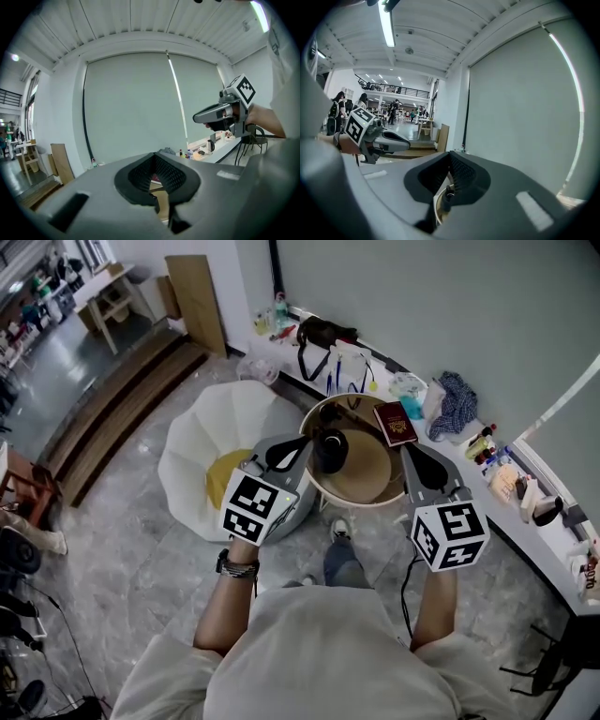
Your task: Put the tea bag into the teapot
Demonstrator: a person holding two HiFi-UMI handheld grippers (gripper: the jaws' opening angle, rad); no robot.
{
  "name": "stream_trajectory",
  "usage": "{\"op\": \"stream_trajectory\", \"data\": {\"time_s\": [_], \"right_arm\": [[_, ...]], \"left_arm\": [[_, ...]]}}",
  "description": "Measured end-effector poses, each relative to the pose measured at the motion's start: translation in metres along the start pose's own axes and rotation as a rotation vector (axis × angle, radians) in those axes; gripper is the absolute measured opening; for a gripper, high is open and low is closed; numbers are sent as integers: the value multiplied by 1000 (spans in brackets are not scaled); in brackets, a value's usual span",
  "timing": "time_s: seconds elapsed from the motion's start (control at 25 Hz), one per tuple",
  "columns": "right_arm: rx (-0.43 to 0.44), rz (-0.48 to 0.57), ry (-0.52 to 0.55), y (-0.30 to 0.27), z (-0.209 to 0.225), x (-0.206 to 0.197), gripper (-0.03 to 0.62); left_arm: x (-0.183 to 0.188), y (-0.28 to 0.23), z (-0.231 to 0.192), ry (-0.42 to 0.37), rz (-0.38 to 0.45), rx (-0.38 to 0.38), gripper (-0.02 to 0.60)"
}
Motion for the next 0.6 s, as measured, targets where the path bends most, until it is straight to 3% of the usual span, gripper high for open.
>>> {"op": "stream_trajectory", "data": {"time_s": [0.6], "right_arm": [[-31, 36, 18, 22, -16, 17, 6]], "left_arm": [[39, 44, 14, -53, 106, 15, 6]]}}
Point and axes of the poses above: the fingertips, and each gripper's own axes: y backward along the fingers, z to its right, x out of its top, the point moved 8 cm from there along y, backward along the fingers, and after that the axes turned 4 degrees about -z, right-handed, at the moved point
